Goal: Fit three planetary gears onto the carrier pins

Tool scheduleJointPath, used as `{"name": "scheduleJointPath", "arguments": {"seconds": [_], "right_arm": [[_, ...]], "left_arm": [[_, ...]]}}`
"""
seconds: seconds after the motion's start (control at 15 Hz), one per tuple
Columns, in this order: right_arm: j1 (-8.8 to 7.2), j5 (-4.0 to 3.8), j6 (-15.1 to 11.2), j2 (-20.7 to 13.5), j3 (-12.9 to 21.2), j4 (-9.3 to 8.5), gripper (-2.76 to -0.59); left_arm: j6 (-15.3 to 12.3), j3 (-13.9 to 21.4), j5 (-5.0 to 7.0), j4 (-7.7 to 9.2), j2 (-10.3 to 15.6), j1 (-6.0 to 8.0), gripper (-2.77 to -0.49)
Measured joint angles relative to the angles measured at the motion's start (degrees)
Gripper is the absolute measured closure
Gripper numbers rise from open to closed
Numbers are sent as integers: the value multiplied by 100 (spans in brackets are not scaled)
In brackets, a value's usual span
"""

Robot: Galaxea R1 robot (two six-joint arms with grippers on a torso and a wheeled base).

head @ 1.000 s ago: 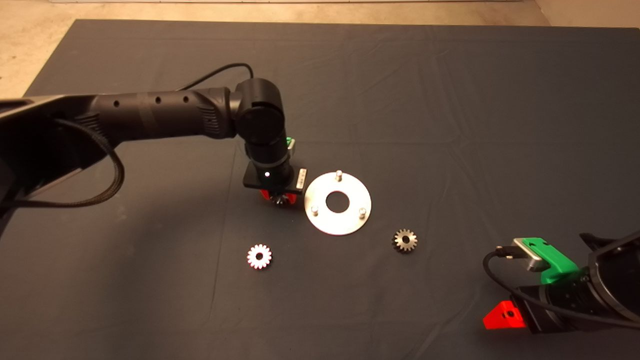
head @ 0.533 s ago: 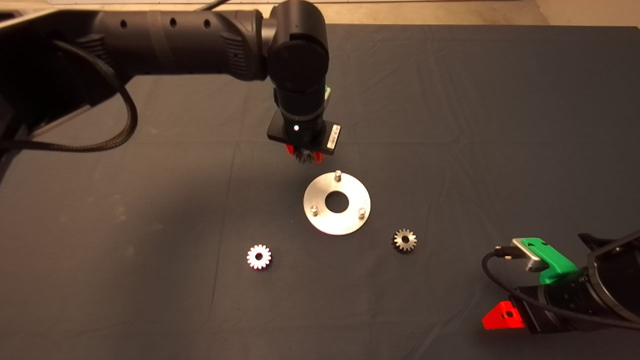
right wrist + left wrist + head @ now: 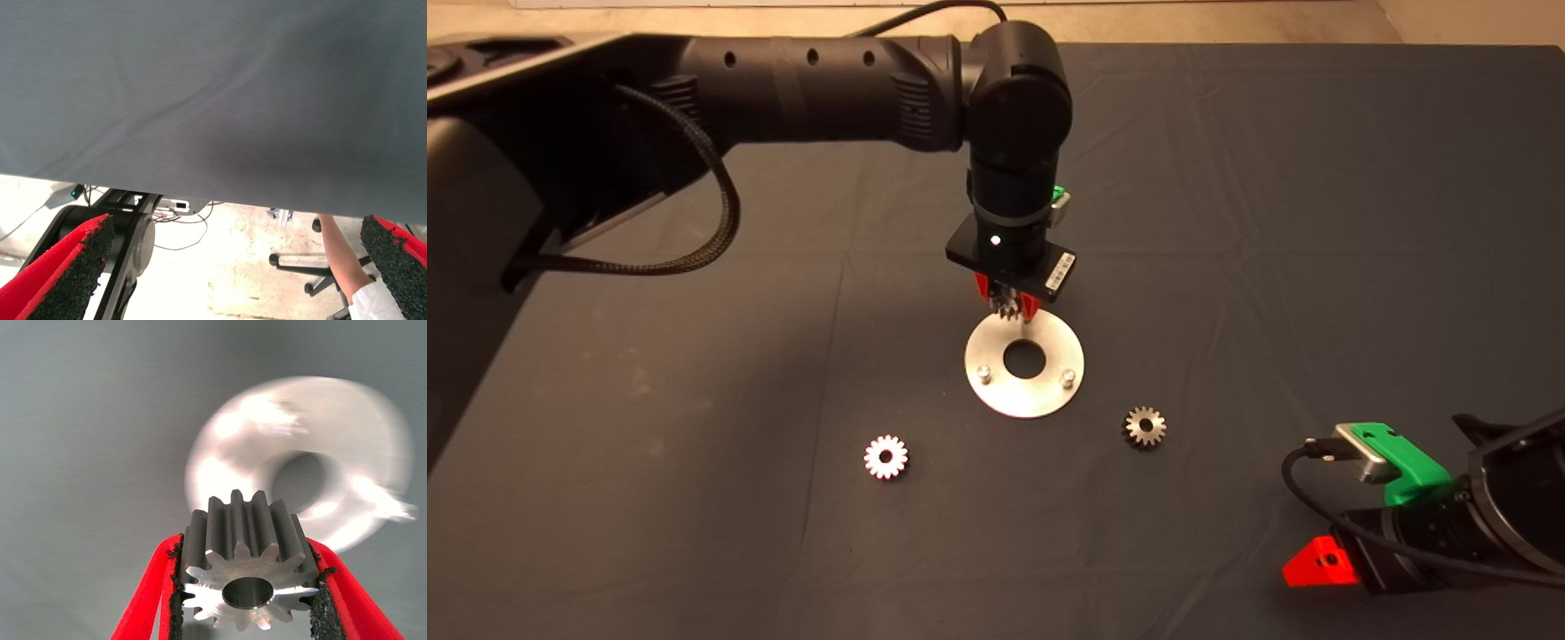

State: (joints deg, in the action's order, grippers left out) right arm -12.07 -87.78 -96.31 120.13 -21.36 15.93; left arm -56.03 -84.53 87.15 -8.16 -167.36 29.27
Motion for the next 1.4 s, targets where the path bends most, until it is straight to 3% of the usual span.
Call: {"name": "scheduleJointPath", "arguments": {"seconds": [0.07,0.13,0.53,0.73,0.8,1.4], "right_arm": [[-2,-4,0,29,0,5,-275],[-5,-2,-2,65,0,2,-275],[-2,2,-90,228,0,-1,-275],[-2,2,-116,228,0,-11,-275],[-5,-2,-132,228,0,-12,-275],[-35,-6,-439,276,-2,-45,-275]], "left_arm": [[52,-85,78,-2,6,-2,-96],[117,-135,78,27,-17,-2,-96],[163,-273,-61,107,-152,-2,-96],[-74,-277,-482,152,-133,-6,-96],[-131,-275,-532,171,-146,-17,-96],[-1636,-268,-643,185,-152,-22,-96]]}}
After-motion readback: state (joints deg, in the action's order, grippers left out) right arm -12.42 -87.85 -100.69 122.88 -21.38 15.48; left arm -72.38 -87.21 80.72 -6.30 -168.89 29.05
